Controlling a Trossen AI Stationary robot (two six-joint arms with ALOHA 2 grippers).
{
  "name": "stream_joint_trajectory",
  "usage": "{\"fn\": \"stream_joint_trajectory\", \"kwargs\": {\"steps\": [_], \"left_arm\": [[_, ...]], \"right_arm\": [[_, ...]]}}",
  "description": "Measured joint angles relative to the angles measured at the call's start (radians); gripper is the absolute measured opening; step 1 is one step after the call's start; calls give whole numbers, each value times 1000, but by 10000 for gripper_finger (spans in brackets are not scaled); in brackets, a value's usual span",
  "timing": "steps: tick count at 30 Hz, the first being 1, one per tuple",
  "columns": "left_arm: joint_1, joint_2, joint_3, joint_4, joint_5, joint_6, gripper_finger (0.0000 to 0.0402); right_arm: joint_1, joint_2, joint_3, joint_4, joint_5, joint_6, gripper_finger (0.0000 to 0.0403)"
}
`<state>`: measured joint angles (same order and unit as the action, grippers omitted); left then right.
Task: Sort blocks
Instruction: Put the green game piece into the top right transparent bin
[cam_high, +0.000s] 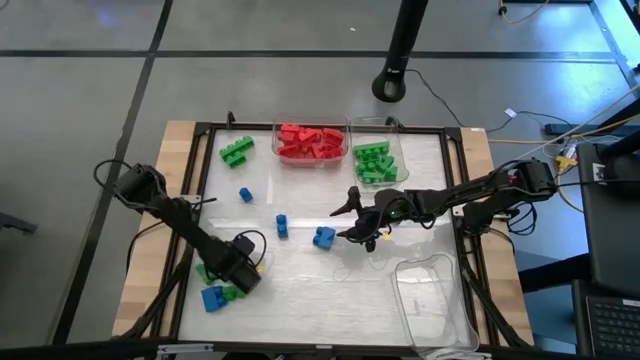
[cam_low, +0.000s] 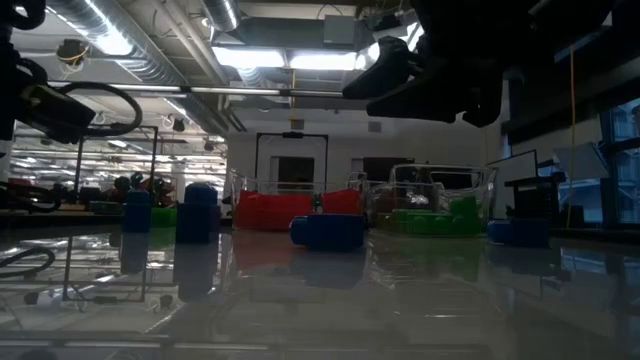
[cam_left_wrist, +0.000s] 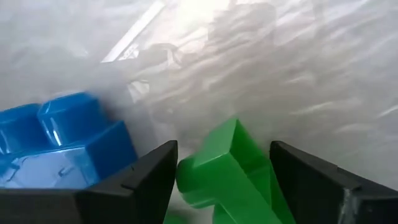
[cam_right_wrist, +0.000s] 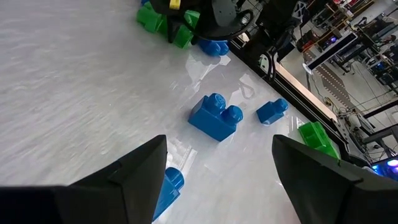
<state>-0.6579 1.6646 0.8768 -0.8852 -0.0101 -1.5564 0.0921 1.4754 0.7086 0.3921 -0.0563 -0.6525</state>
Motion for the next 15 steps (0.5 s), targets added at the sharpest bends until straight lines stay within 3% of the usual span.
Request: {"fn": "stream_joint_trajectory", "kwargs": {"steps": [3, 11, 15], "left_arm": [[7, -4, -1, 8, 7, 15, 231], [5, -9, -3, 12, 18, 49, 120], [11, -8, -3, 10, 17, 78, 85]], "right_arm": [[0, 0, 0, 0, 0, 0, 289], [0, 0, 0, 0, 2, 0, 289], [0, 0, 0, 0, 3, 0, 289]]}}
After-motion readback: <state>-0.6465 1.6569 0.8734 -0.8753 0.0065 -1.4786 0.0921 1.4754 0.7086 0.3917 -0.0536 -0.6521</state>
